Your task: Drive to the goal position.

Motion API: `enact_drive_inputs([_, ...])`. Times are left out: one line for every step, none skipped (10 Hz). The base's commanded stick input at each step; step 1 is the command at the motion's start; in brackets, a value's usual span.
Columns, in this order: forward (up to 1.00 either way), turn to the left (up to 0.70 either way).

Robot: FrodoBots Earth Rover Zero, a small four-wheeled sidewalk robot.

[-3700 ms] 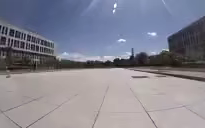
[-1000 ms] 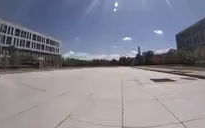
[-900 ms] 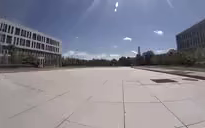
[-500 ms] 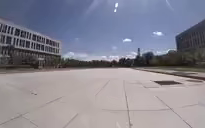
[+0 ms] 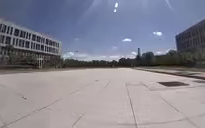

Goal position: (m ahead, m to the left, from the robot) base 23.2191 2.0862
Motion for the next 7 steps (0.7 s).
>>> enact_drive_inputs([0.7,0.0])
enact_drive_inputs([0.7,0.0])
enact_drive_inputs([0.7,0.0])
enact_drive_inputs([0.7,0.0])
enact_drive_inputs([0.7,0.0])
enact_drive_inputs([0.7,0.0])
enact_drive_inputs([0.7,0.0])
